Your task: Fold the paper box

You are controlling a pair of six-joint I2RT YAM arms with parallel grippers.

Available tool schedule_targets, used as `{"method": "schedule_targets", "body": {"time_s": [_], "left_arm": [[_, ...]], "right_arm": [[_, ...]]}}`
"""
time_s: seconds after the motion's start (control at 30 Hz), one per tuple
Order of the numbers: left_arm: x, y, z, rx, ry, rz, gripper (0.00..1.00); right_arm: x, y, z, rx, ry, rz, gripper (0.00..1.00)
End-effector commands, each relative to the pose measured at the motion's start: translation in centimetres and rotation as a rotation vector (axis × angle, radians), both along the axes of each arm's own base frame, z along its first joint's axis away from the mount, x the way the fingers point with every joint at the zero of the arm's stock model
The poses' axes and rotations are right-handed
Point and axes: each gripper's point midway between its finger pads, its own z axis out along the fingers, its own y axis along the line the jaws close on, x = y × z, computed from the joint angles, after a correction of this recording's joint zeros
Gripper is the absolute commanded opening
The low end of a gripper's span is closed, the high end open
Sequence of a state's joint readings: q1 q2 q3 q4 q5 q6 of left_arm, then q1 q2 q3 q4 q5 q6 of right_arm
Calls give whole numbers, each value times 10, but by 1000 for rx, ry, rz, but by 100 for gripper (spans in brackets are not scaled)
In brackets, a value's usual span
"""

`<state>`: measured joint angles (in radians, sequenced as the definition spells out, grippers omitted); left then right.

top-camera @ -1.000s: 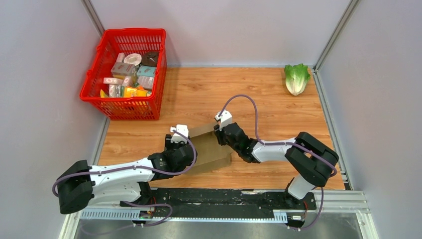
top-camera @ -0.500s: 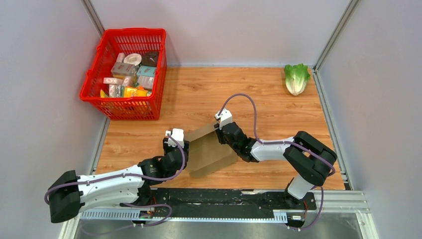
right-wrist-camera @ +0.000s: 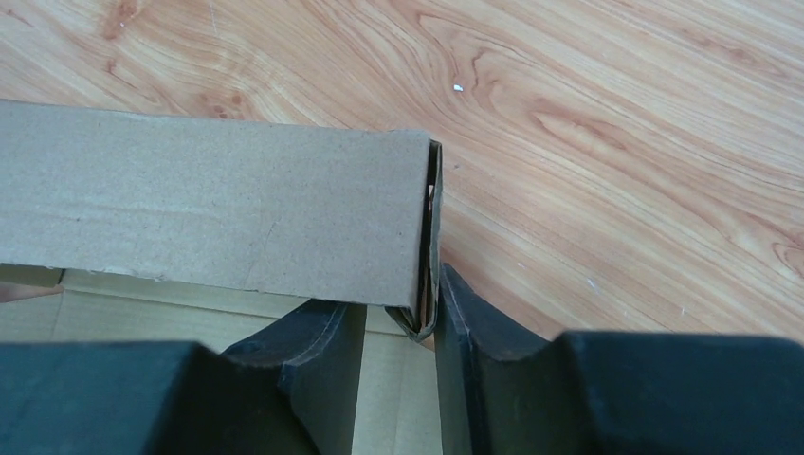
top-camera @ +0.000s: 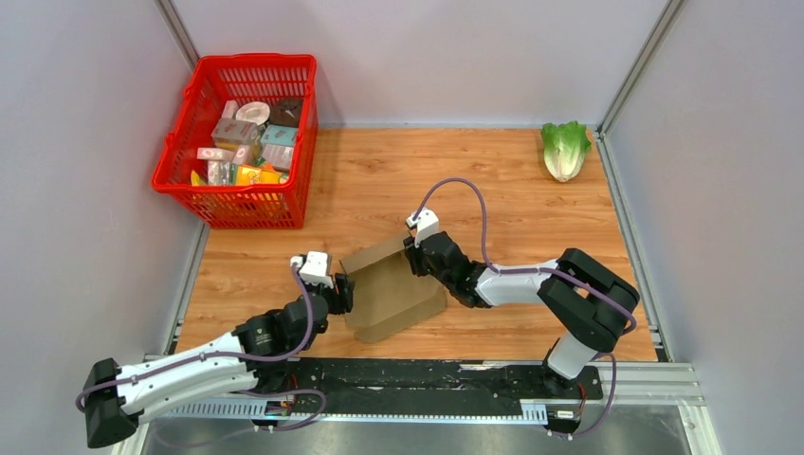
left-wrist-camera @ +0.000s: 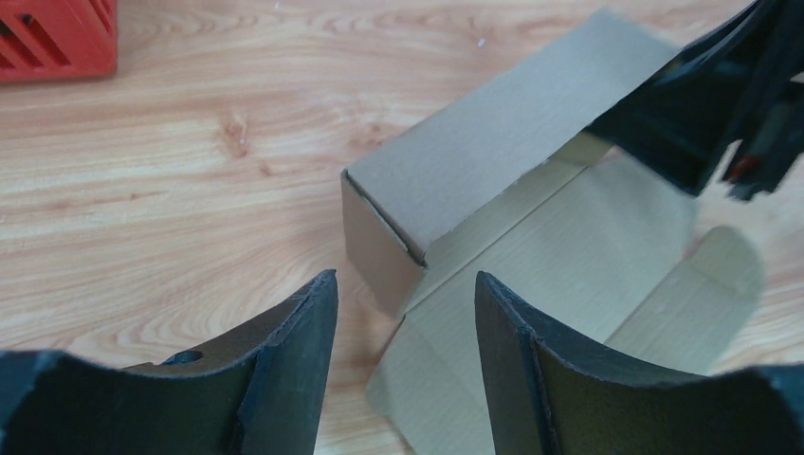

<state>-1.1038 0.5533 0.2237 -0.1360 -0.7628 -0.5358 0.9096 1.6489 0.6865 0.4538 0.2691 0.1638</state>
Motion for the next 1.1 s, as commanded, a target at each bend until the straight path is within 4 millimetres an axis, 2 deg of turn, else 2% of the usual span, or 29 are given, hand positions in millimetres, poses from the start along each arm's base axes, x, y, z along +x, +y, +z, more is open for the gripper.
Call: {"method": "schedule_targets", "body": {"time_s": [0.0,0.17,0.23,0.3,0.33,0.37,0.43,0.7,0.8,0.83,0.93,1.07], "left_arm": [[-3,4,2,-13,-14,-18,64],[4,0,-5,40,6,20,64],[7,-8,-1,56,14,20,61],[12,-6,-11,125,36,60,58],[17,-5,-4,118,27,106,57],[19,-5,-10,158,39,117,56],[24,-5,-5,175,20,149,52],[42,-15,-9,204,-33,223,52],[46,-19,-11,216,-40,233,52],[47,-17,-13,228,-44,245,51],[51,-21,-14,226,-61,251,49],[52,-24,-17,228,-62,254,46]], "right_arm": [[2,12,13,57,-2,9,34],[2,11,14,64,0,-1,35],[3,10,14,67,-1,-8,36],[5,8,15,67,-9,-20,36],[5,8,16,66,-11,-26,36],[7,7,16,65,-16,-39,36],[9,5,17,63,-26,-56,35],[13,4,17,37,-86,-108,30],[12,5,16,26,-111,-132,23],[11,6,13,17,-114,-139,14],[10,11,11,4,-119,-147,1],[8,10,3,-28,-126,-181,0]]}}
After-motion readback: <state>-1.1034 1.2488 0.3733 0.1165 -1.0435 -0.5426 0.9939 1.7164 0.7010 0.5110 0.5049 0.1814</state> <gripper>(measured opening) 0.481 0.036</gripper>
